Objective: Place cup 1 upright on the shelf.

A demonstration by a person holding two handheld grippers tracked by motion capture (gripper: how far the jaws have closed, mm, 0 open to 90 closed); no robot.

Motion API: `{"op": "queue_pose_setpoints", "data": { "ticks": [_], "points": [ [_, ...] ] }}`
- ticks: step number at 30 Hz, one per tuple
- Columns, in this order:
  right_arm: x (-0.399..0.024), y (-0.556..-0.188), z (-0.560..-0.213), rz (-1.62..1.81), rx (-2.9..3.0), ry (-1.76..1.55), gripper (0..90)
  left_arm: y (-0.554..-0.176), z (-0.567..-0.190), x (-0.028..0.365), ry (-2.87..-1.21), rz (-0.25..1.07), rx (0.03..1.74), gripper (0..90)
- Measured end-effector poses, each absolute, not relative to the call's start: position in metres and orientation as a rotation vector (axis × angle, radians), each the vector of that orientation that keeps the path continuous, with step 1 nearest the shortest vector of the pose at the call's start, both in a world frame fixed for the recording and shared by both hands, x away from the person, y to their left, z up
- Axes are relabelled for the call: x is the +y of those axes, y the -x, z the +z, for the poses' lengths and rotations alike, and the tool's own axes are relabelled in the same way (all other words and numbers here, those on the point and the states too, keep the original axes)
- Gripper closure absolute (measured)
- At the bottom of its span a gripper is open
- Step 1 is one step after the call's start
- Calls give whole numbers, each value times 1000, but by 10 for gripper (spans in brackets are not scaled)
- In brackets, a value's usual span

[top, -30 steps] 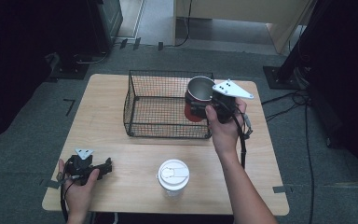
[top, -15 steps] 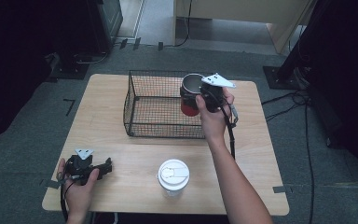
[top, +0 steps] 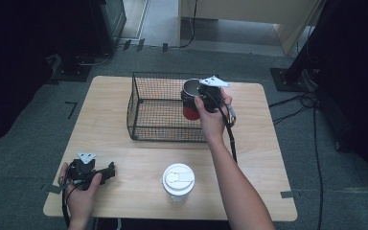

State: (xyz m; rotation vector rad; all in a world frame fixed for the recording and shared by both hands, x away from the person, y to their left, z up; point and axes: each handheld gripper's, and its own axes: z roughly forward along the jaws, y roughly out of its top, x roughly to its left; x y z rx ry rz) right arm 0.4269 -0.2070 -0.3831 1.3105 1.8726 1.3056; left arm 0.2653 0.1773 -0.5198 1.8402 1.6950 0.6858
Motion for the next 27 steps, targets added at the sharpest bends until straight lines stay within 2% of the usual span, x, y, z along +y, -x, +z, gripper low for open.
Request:
{"op": "queue_pose_setpoints", "data": {
  "ticks": [27],
  "points": [
    [-185, -455, -413, 1079, 1975, -1357, 72, -265, -520, 177, -1844, 686, 1694, 0]
  ]
}}
